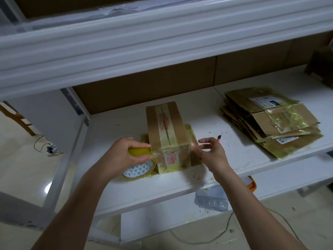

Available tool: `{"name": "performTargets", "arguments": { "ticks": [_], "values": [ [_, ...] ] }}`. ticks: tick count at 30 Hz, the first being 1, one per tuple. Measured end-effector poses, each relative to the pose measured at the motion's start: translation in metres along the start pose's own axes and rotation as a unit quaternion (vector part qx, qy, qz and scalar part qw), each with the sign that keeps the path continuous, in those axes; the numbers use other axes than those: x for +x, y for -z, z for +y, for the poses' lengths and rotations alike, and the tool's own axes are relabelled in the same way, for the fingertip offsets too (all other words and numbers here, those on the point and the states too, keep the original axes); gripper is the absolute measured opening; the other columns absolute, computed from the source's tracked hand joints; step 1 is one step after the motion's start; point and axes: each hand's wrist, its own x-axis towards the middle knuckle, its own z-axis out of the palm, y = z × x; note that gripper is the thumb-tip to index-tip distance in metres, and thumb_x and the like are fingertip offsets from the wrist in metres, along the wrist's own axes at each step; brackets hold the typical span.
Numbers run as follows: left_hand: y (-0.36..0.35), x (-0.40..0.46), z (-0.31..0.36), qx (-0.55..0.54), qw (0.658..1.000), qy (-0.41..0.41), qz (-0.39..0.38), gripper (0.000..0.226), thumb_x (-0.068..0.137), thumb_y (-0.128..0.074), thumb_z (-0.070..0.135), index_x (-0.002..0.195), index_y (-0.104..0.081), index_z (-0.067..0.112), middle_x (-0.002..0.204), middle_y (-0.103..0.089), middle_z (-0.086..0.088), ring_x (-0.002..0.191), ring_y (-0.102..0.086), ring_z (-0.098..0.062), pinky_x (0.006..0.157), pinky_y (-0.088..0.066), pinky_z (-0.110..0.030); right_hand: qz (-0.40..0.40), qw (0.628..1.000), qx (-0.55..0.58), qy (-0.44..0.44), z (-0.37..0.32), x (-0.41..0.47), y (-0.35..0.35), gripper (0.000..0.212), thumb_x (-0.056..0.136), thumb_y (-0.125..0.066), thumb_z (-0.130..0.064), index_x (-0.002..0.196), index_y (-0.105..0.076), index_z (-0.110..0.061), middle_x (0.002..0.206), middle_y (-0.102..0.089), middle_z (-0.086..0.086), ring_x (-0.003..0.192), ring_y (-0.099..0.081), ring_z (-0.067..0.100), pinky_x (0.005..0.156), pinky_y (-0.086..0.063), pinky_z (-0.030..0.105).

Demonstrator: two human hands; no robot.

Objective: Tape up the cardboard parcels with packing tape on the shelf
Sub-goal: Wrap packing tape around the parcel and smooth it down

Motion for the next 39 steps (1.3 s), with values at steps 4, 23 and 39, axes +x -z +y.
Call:
{"name": "performTargets", "arguments": {
  "ticks": [4,23,39],
  "values": [
    [0.0,0.0,-0.002,-0.008,1.0,0.003,0.002,0.039,0.06,-0.074,0.055,0.098,-0.069,0.048,0.097,-0.058,0.004,0.089,-0.06,-0.018,0.063,-0.05,-0.023,0.065,0.984,0.035,0.163,0.008,-0.022,-0.003,0.028,0.096,-0.056,-0.04,0.121,-0.059,-0.028,0.125,-0.059,-0.009,0.107,-0.058,0.002,0.079,-0.046,0.006],
    [-0.006,-0.005,-0.002,-0.052,0.999,-0.006,0.015,0.041,0.067,-0.073,0.055,0.104,-0.07,0.038,0.106,-0.067,0.013,0.091,-0.067,-0.01,0.074,-0.059,-0.029,-0.036,0.853,-0.362,0.373,-0.026,-0.032,-0.017,0.07,0.098,-0.032,-0.058,0.153,-0.03,-0.015,0.162,-0.016,-0.001,0.15,-0.011,0.014,0.117,0.014,0.019],
    [0.005,-0.003,-0.008,-0.177,0.981,0.062,-0.052,0.022,0.088,-0.066,0.035,0.104,-0.07,0.021,0.088,-0.077,0.001,0.079,-0.073,-0.014,0.065,-0.054,-0.02,-0.057,0.872,-0.243,0.421,-0.002,0.006,-0.018,0.042,0.104,-0.034,-0.036,0.134,-0.058,-0.02,0.141,-0.053,-0.009,0.139,-0.037,0.006,0.115,-0.023,0.016]
  ]
}}
